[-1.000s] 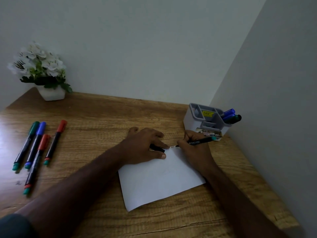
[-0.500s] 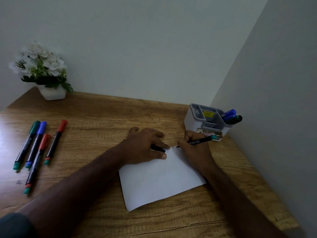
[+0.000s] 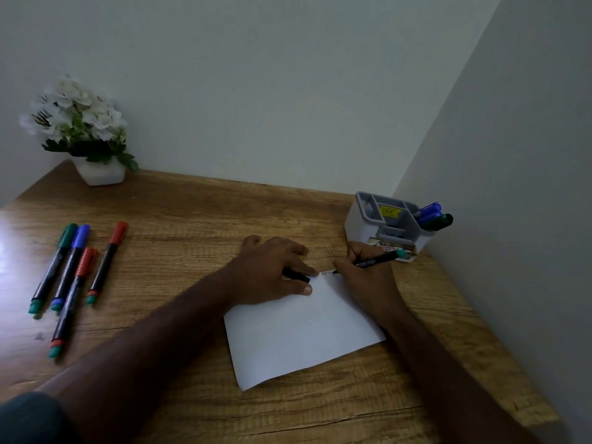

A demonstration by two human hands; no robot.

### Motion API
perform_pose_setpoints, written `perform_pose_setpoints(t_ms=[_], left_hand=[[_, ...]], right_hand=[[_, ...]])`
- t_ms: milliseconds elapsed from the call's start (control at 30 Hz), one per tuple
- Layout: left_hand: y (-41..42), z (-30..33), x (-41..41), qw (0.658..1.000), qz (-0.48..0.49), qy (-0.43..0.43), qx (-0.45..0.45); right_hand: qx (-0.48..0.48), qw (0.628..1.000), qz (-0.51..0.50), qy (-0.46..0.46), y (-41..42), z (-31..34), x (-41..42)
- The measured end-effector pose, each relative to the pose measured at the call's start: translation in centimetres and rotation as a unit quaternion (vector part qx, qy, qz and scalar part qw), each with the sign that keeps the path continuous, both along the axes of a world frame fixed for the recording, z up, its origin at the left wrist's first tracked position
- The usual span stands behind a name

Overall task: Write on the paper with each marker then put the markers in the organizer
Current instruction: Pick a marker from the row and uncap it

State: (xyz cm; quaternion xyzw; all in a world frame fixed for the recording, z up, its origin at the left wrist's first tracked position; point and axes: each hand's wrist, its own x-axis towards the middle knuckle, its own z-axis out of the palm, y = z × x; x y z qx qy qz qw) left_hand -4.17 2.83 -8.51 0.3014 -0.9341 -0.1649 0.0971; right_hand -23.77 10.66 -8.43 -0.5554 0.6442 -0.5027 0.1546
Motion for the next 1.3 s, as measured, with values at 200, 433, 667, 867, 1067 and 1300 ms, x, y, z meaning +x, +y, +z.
perform_pose_setpoints(t_ms=[200,433,667,867,1067,1300], left_hand=[[-0.12,-0.03,0.02,1.000,0.002,0.008,0.000],[-0.04,0.11,-0.02,1.000,0.002,-0.003,-0.005],[-0.03,0.13,0.05,1.000,0.002,0.001,-0.001],[0.03,0.26,0.05,1.000,0.000,-0.006,0.002],[-0.06,0.02,0.03,1.000,0.001,0.003,0.004],[-0.18,-0.18,0.01,1.000,-0.001,0.005,-0.003]], right_hand=[[-0.005,1.000,0.006,-0.001,0.05,0.20,0.07],[-0.013,1.000,0.009,-0.003,0.21,0.27,0.09],[-0.009,1.000,0.007,-0.002,0.31,0.46,0.21],[0.003,1.000,0.001,0.006,0.12,0.41,0.24],[-0.012,1.000,-0.018,-0.006,0.30,0.37,0.13],[0.004,1.000,-0.021,-0.012,0.21,0.34,0.02]])
